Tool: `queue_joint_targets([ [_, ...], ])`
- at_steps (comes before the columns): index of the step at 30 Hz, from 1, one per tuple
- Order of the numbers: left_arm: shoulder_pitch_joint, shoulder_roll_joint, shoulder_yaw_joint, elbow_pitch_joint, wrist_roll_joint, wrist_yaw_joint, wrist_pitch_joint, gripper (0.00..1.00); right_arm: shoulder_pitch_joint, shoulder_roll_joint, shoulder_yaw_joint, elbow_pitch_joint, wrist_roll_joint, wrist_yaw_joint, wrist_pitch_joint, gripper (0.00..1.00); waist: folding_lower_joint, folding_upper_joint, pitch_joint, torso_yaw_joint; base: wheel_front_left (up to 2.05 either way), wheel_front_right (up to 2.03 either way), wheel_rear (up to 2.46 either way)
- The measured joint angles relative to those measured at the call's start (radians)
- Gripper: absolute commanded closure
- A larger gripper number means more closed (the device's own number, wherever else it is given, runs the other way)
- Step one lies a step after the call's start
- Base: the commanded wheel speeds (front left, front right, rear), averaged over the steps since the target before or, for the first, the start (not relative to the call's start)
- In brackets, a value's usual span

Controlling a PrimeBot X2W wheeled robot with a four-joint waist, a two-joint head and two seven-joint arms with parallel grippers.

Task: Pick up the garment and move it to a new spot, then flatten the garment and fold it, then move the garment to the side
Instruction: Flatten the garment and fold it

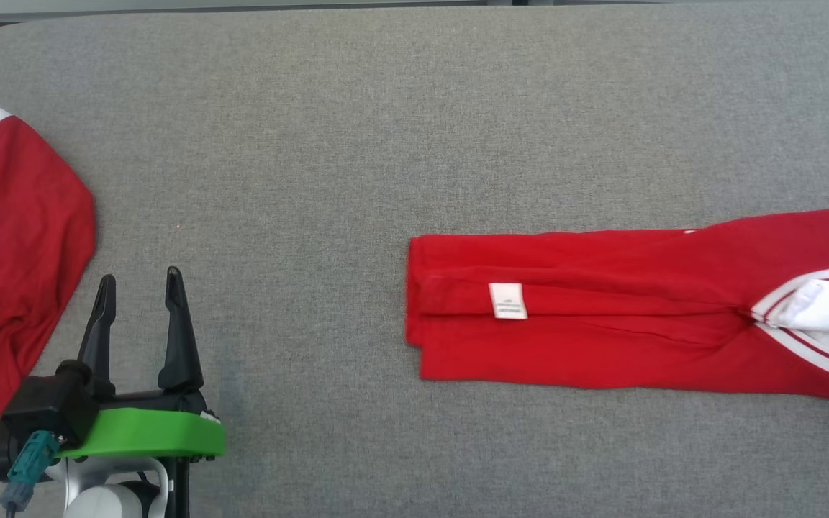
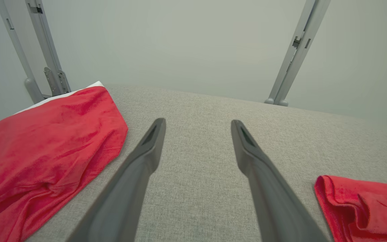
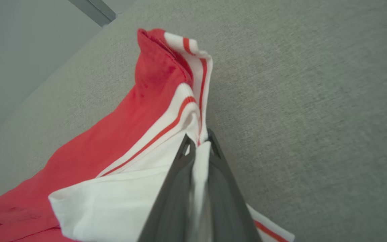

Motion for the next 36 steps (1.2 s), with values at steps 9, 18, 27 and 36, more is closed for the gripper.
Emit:
queue_joint_targets([
  [9,0.007,-0.001,-0.022,0.06,-0.004,-0.006,0.003,0.0,-0.01,-0.015,-0.058,-0.145,0.064,0.004,-0.02,1.0,0.0,0.0,-0.031,-0.004,0.0,0.0,0.0],
  [18,0.021,-0.002,-0.073,0.097,-0.005,-0.02,0.021,0.0,-0.024,0.11,0.152,-0.416,0.067,0.007,0.064,1.0,0.0,0.0,-0.068,0.01,0.0,0.0,0.0],
  [27,0.018,-0.004,-0.132,0.106,-0.002,-0.049,0.039,0.0,-0.059,0.251,0.3,-0.473,-0.073,-0.037,0.048,1.0,0.0,0.0,-0.047,0.057,0.0,0.0,0.0],
  [36,0.0,-0.006,-0.128,0.132,-0.002,-0.049,0.038,0.0,-0.169,0.375,0.469,-0.422,-0.261,-0.105,0.023,1.0,0.0,-0.0001,-0.012,0.081,0.0,0.0,0.0],
])
